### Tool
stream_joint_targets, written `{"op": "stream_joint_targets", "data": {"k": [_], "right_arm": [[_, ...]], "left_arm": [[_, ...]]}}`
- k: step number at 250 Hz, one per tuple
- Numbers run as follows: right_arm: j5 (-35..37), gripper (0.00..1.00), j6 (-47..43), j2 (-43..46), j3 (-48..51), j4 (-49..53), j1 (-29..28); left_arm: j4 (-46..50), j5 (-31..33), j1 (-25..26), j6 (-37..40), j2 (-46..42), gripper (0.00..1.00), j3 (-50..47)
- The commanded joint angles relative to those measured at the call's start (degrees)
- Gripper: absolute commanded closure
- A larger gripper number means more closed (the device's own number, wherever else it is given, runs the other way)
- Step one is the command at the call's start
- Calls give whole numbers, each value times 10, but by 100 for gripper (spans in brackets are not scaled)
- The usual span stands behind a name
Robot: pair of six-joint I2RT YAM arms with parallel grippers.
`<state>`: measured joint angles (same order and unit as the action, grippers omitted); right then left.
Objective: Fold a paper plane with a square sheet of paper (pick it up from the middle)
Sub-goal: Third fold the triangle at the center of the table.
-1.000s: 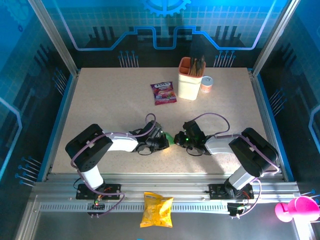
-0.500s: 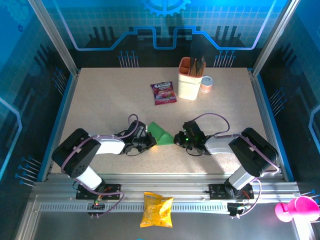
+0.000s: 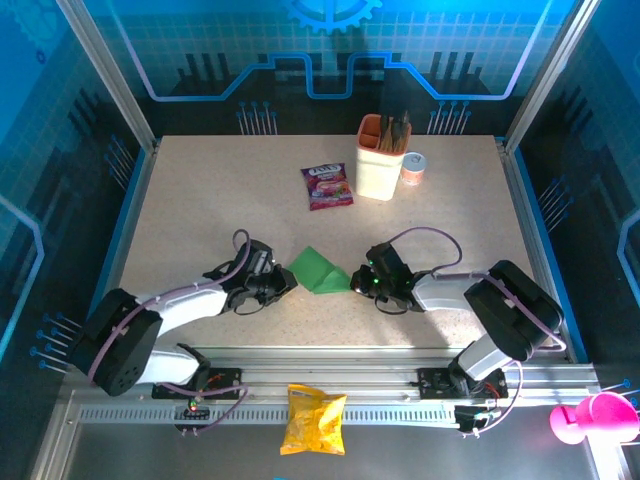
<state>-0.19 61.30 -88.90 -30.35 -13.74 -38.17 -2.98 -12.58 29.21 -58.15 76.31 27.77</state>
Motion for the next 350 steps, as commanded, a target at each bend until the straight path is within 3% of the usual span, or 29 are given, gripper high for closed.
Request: {"op": "stream_joint_targets", "data": {"k": [1,27,66,159,303,350], "right_arm": [[19,100,6,-6,20,74,-12],[18,100,10,-10,17,69,-15],[23,100,20,-13,13,70,-25],[38,100,70,-13,29,46,-55],[44,100,88,-9,52,31,-63],[43,100,85,-11,47,31,-63]], "left_arm": [[18,-19,20,-13,-6,75,8],[-6,-19,43,-43,4,67,8],[-46,-16,64,-87,29,64,3],[-67,-6,71,-104,89,65,23],[-38,36,69,-83,107,75,62],[-28,43,69,-68,85,91,58]]}}
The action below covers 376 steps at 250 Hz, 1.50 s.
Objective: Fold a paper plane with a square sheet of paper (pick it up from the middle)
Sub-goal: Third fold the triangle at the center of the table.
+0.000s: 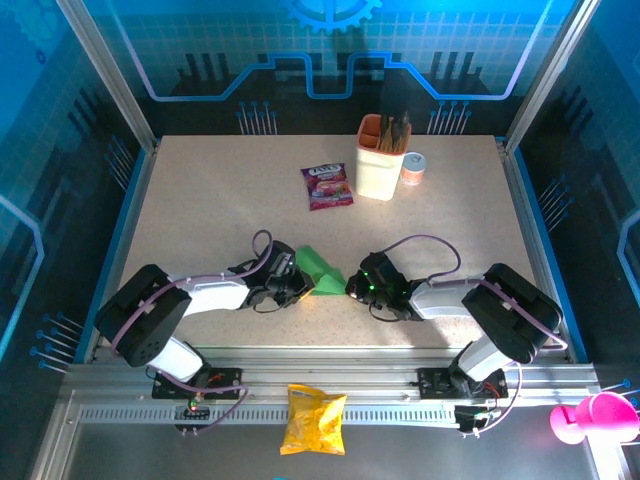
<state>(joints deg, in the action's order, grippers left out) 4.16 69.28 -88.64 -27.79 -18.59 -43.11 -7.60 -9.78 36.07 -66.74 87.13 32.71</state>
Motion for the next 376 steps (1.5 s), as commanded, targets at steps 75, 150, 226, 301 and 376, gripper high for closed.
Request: {"op": "stream_joint_targets", "data": {"k": [75,150,226,301,376], "right_arm": [[-20,100,-69,19,-34,130,0],[-46,96,-207,64,-131,228,2],[-112,100,-223,-29,-177,151,-15],[-166,100,-204,-156,-212,98,-15],[-172,89,-261,-59,-181,135,8]], "left_arm": [[42,12,0,30,-52,100,1],[61,14,0,29,-67,100,4],[62,15,-2,31,-65,100,9],[67,10,-3,33,-73,100,12],[99,5,-10,19,-84,100,29]]}}
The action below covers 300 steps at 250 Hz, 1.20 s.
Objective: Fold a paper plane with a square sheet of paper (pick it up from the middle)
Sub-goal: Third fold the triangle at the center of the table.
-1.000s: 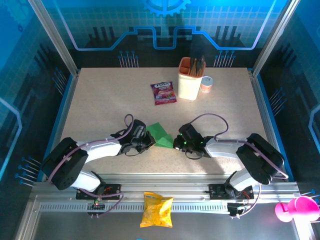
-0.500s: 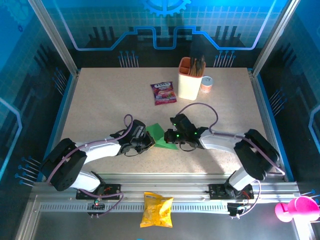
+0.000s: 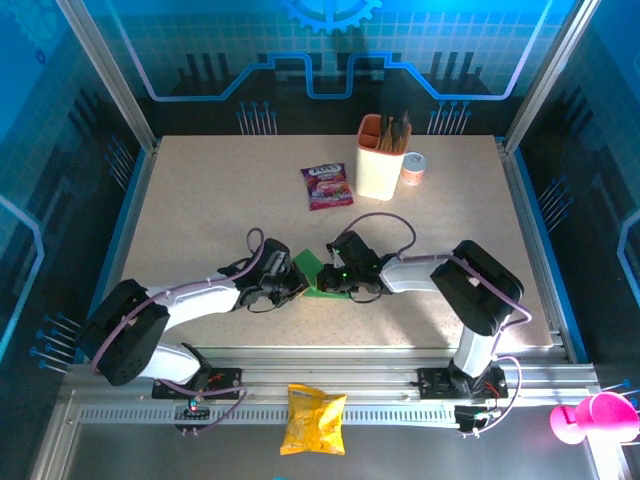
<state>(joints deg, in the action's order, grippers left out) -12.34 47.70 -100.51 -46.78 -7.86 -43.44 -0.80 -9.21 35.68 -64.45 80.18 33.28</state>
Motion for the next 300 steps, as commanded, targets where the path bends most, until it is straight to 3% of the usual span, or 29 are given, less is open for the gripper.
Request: {"op": "stream_joint_targets", "data": {"k": [1,52,92,161,214,300], "right_arm": [[-6,88,-47,61,9,29,12],[7,72,-154,115,14,76,4],[69,63,-231,121,-8,120,-40],[162,53,-263,102,-23,130,-86],[203,54,-267,70,-33,133,-97],[221,68,-261,70,-13,129,-98]], "left_arm": [[32,-1,-6,-4,-15,100,24],[61,-24,-20,-7,-12,100,46],[70,-49,-31,-5,-2,100,57],[57,-78,-46,-15,9,100,56],[58,-87,-53,-14,6,100,57],[62,-90,-60,-8,4,100,54]]}}
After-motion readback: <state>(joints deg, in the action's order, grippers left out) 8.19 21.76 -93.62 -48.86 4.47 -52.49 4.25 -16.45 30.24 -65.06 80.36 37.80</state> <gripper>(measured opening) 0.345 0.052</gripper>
